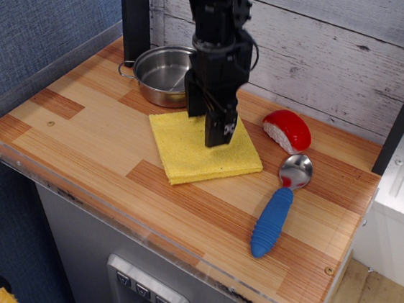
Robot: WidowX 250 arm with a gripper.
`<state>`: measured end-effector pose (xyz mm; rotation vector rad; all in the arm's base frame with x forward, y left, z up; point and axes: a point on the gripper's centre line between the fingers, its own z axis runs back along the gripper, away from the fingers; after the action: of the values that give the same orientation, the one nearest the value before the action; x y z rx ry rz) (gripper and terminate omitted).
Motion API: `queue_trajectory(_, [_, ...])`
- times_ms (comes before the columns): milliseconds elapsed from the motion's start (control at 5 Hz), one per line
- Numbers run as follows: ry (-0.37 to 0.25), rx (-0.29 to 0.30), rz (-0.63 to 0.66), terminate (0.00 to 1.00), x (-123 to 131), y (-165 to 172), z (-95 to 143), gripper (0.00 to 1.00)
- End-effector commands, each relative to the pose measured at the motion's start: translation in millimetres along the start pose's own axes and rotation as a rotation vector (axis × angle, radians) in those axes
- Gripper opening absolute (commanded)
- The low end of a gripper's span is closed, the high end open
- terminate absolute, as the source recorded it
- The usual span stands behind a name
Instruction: Place the napkin in the bottom left hand corner.
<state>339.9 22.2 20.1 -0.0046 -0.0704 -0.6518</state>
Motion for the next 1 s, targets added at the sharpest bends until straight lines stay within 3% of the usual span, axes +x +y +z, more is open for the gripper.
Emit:
queue_trajectory(0, [-0.011, 0.003, 0.034, 0.00, -7, -14, -13, 1.00])
queue_trajectory(800, [0.078, -0.005, 0.406, 0.00, -66, -28, -11, 1.00])
